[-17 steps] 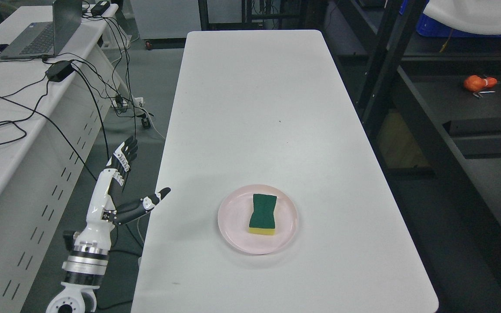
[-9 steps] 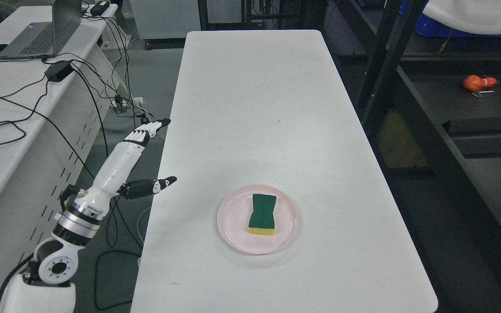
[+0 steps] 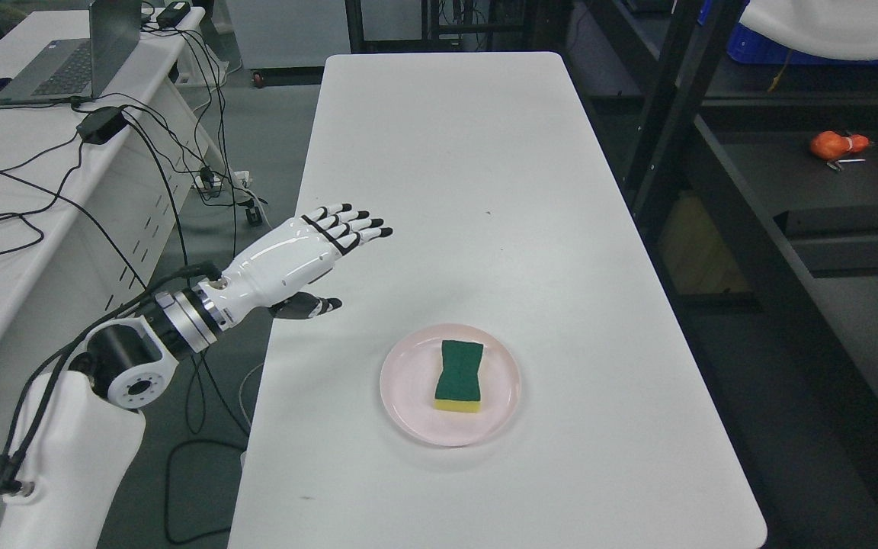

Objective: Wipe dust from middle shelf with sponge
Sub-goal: 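Lower the left hand onto the green-and-yellow sponge and grasp it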

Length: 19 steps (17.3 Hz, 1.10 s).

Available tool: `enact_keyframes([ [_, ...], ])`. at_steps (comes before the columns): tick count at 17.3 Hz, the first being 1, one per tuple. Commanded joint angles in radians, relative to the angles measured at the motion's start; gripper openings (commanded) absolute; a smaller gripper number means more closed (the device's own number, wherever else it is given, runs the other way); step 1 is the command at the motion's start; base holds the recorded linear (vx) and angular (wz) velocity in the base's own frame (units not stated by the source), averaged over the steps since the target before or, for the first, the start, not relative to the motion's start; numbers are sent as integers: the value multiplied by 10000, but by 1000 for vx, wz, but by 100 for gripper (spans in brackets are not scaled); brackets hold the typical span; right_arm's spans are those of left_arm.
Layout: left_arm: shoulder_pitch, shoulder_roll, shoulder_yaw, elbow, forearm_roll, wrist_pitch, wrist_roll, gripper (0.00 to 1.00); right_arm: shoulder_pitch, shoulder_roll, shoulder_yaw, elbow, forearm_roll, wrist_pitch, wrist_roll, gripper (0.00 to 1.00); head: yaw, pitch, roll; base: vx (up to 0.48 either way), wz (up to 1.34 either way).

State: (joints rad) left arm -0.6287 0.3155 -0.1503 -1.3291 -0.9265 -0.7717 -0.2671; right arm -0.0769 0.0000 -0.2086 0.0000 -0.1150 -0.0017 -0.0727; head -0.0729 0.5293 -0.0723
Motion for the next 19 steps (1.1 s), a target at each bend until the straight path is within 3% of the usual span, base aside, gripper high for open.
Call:
enact_keyframes([
  [1, -585, -24, -3281, 359, -690, -136, -334, 97, 2, -175, 0, -175, 0, 723, 6, 100, 0, 0, 0, 0, 0],
  [5, -585, -486, -3176, 603, -2023, -136, -335, 97, 2, -175, 0, -175, 0, 723, 6, 100, 0, 0, 0, 0, 0],
  [19, -908, -869, -4034, 758, -2700, -136, -351, 97, 2, -175, 0, -175, 0, 723, 6, 100, 0, 0, 0, -4, -26],
])
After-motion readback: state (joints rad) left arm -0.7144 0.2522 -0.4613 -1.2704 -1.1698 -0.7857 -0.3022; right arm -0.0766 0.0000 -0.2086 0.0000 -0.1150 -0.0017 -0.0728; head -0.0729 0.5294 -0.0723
